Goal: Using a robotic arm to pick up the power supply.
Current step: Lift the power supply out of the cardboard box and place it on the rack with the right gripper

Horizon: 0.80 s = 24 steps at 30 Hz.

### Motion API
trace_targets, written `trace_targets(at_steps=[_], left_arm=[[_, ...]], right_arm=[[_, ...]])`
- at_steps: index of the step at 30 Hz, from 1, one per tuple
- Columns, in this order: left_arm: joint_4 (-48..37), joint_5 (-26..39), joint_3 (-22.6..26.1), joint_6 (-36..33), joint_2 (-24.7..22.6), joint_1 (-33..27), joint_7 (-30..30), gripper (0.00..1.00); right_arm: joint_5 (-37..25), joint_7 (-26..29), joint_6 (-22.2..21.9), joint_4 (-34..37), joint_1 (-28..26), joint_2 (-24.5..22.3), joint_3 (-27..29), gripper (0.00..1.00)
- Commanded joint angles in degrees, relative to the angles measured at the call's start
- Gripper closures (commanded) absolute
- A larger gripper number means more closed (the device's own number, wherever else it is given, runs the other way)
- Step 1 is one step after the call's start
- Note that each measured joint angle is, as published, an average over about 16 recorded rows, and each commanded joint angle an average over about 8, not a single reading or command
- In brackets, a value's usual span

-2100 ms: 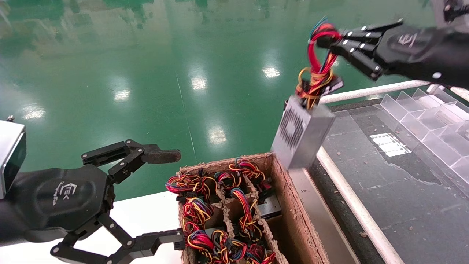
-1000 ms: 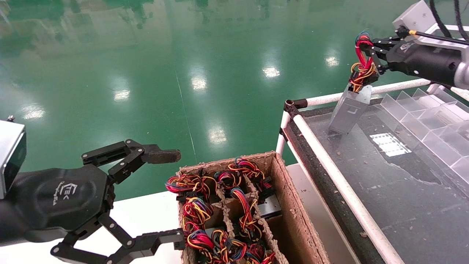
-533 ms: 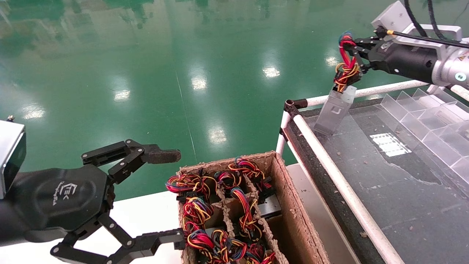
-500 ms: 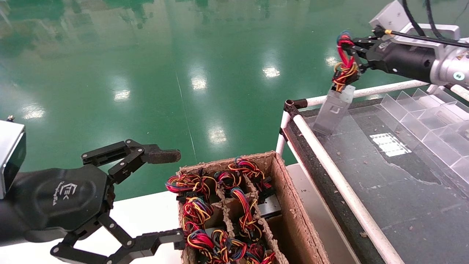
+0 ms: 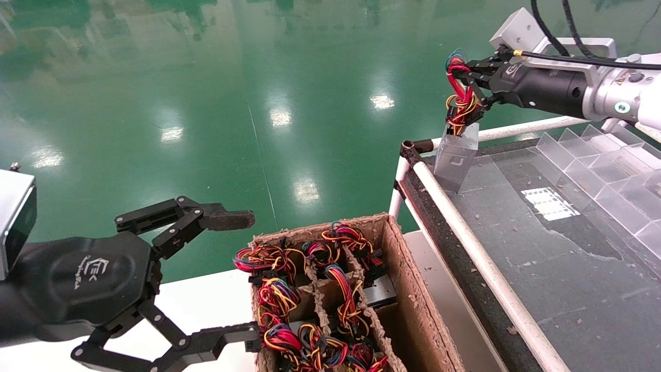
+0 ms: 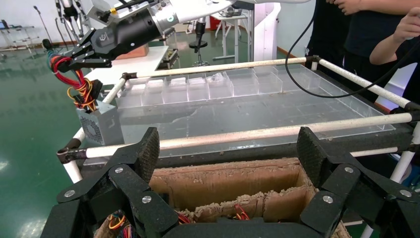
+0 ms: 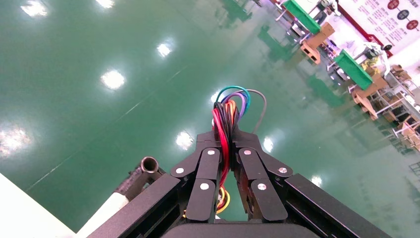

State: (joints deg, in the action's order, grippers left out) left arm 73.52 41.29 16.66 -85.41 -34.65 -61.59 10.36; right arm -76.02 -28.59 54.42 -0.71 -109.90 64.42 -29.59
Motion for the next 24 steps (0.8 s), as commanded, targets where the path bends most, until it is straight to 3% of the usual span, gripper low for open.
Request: trace_targets(at_steps=[1, 21, 22, 24], left_arm=[[0.0, 0.0, 0.0, 0.0, 0.0, 0.0, 0.0, 0.00], [0.0, -0.1, 0.1, 0.0, 0.0, 0.0, 0.0, 0.00], [0.0, -0.1, 0.1, 0.0, 0.0, 0.0, 0.0, 0.00], [0.0, -0.1, 0.1, 0.0, 0.0, 0.0, 0.0, 0.00]], right_arm=[[-0.2, -0.1, 0.1, 0.0, 0.0, 0.3, -0.1, 1.00], [0.6, -0.6, -4.3, 0.9, 0.9, 3.7, 0.4, 0.99], [0.7, -0.5, -4.4, 0.9, 0.9, 3.8, 0.5, 0.93], [0.7, -0.4, -4.7, 1.0, 1.0, 3.8, 0.5, 0.68]])
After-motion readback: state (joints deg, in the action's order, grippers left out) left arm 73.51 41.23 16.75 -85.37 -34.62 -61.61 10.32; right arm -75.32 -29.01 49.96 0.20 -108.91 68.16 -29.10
